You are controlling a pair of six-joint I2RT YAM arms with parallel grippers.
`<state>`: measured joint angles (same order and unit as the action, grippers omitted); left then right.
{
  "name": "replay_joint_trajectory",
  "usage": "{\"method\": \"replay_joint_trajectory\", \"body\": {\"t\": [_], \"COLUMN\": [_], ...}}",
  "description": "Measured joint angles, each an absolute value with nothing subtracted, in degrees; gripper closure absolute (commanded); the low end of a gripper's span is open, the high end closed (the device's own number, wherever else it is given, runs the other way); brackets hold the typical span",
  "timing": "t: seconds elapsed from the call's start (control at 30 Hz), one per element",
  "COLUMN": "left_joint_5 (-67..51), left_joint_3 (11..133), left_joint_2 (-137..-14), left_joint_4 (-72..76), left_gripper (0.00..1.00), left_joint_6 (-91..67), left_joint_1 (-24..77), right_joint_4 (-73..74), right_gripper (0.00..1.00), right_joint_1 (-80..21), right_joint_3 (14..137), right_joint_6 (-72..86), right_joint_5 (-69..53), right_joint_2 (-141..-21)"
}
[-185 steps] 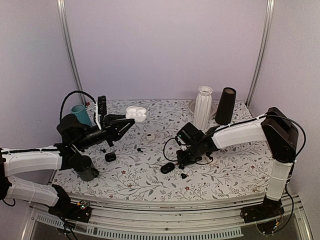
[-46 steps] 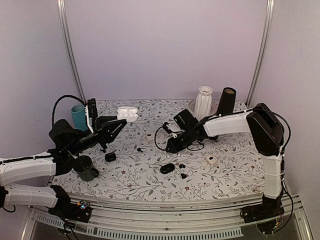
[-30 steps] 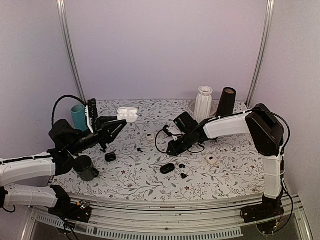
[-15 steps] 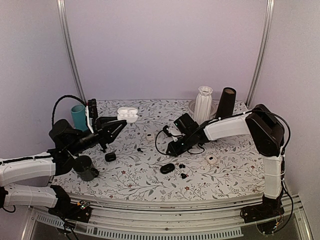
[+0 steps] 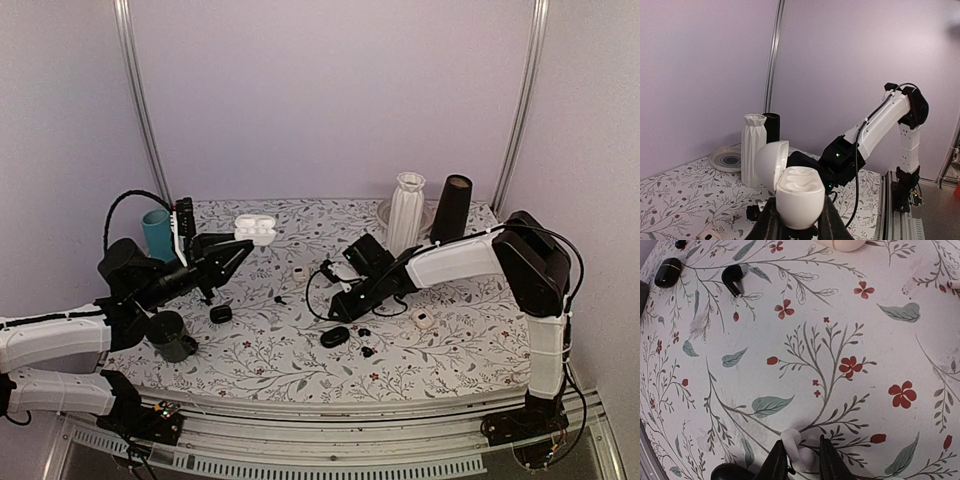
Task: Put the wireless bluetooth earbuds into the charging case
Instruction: Pick up the left earbud from the center of the board.
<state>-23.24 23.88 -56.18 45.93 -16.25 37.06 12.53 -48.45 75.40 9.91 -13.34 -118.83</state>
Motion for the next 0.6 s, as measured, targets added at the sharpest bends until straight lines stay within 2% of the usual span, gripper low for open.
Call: {"method": "replay_joint_trajectory", "body": {"t": [0.4,0.5,0.6], "left_joint_5": [-23.24,-23.27,-23.24], "left_joint_3": [23.88,23.88,23.88], "left_joint_2": [-56.12,-56.12,-56.14], "left_joint_4": [45.93,45.95,45.95], "left_gripper": [1.0,1.0,1.0], "left_joint_6": [-16.27,-16.27,-16.27], "left_joint_1": [37.06,37.06,37.06], "right_joint_4": [12.62,12.6,12.58], "right_gripper": [0.8,0.88,0.91], "right_joint_1": [-48.75,-48.75,-48.75], "right_joint_3": [75.33,75.33,75.33], "right_joint_6": [10.61,10.68,10.98], "right_joint_5": [-13.54,-13.58,-13.8], "right_joint_2": [-118.83,-118.8,-118.74]}}
